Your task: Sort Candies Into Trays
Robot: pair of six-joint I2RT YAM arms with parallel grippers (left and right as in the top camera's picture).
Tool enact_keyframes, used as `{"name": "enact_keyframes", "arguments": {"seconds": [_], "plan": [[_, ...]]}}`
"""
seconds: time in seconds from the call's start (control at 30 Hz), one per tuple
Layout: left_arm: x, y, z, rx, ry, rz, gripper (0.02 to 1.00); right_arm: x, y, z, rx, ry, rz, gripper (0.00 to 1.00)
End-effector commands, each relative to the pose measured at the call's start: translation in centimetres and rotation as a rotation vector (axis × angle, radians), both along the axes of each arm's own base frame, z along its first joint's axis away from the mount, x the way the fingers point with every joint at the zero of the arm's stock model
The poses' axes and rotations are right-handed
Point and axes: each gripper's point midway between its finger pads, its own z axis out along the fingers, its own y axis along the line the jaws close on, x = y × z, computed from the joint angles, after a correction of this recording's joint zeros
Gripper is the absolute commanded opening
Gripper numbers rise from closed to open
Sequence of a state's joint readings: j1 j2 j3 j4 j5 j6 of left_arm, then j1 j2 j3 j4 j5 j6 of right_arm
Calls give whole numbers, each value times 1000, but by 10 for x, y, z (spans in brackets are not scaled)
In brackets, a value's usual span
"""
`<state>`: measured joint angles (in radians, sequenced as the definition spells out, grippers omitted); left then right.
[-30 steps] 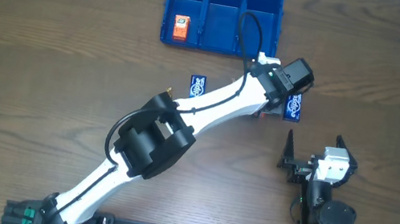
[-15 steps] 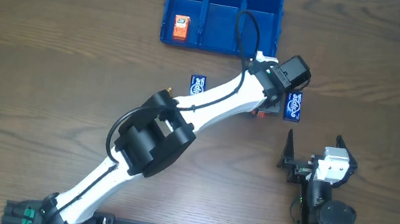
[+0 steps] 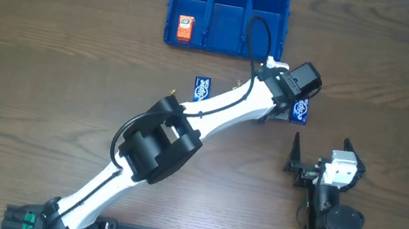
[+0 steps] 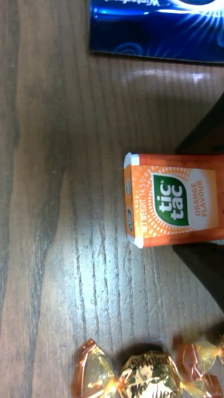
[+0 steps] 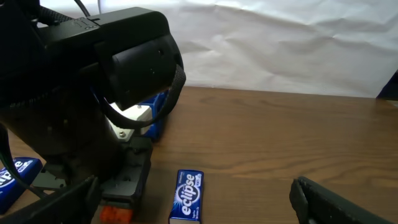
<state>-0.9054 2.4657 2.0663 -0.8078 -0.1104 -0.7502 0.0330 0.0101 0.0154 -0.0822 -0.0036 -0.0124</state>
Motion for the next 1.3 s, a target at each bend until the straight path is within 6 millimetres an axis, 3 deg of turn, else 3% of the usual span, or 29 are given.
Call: {"name": "enact_keyframes", "arguments": {"seconds": [0.03,0.23,0.4,0.57,0.63,0.7,0.77,0.9,0.97,1.13,1.3], "plan": [[-4,0,-21,34,22,-15,404,0,-2,-2,-15,0,-8,996],[6,-4,-9,16,-4,-26,367,0,-2,-2,-15,0,-8,998],[42,-3,50,-2,-112,-20,343,0,-2,-2,-15,0,-8,998],[73,12,114,-12,-216,-11,336,0,-2,-2,-15,0,-8,998],[88,31,146,-12,-261,6,336,0,-2,-2,-15,0,-8,998],[96,45,164,-13,-285,15,336,0,-2,-2,-15,0,-8,998],[109,73,192,-13,-322,40,332,0,-2,-2,-15,0,-8,998],[126,123,225,5,-357,99,332,0,-2,-2,-15,0,-8,998],[134,150,233,24,-360,125,327,0,-2,-2,-15,0,-8,998],[152,208,231,76,-327,176,325,0,-2,-2,-15,0,-8,998],[159,229,229,78,-315,196,323,0,-2,-2,-15,0,-8,998]]}}
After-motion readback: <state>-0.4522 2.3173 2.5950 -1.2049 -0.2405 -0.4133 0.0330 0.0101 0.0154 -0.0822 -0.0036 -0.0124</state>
